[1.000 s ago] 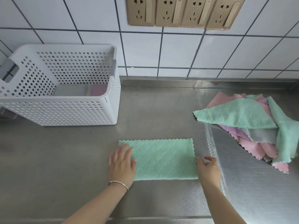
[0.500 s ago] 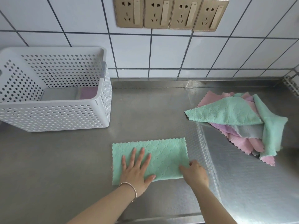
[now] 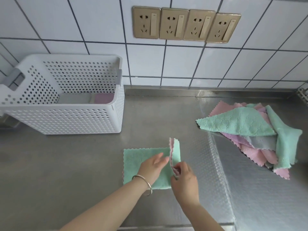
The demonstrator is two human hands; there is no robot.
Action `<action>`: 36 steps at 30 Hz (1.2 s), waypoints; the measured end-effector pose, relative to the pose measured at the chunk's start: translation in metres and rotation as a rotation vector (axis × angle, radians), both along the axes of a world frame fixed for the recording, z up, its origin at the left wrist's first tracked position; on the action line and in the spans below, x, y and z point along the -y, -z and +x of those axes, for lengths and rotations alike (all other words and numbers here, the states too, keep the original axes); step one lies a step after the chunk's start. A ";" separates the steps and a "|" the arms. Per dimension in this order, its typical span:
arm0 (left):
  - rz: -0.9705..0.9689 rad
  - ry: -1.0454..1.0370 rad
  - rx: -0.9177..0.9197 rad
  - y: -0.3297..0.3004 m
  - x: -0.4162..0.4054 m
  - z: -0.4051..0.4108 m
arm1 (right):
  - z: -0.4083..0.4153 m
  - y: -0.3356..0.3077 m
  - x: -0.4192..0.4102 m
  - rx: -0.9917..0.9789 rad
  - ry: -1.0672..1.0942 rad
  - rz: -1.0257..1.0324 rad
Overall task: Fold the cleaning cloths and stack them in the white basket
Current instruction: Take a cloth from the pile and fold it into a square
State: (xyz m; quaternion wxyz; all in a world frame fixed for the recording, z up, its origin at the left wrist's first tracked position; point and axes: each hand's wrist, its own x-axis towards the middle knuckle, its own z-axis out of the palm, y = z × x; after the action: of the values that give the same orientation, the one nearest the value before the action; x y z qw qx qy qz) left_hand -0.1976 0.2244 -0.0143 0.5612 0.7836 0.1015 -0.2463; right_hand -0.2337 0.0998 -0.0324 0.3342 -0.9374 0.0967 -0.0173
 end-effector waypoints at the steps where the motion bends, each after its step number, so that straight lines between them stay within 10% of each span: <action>1: -0.049 -0.044 -0.037 -0.005 0.001 0.001 | -0.002 0.001 -0.009 0.039 -0.062 -0.015; 8: 0.144 -0.236 -0.011 0.004 -0.025 0.000 | -0.010 0.010 -0.040 0.404 -0.477 -0.161; 17: 0.259 -0.266 -0.055 0.030 -0.085 -0.005 | -0.006 0.042 -0.035 0.044 -0.548 -0.448; 36: 0.440 -0.602 -0.086 0.035 -0.079 0.003 | -0.012 0.065 -0.034 0.060 -0.591 -0.542</action>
State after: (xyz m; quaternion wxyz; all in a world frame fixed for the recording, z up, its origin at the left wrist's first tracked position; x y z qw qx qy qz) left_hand -0.1948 0.3035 -0.0497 0.4220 0.8095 0.4012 -0.0754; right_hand -0.2456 0.1333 -0.0976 0.0683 -0.9781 -0.1949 0.0275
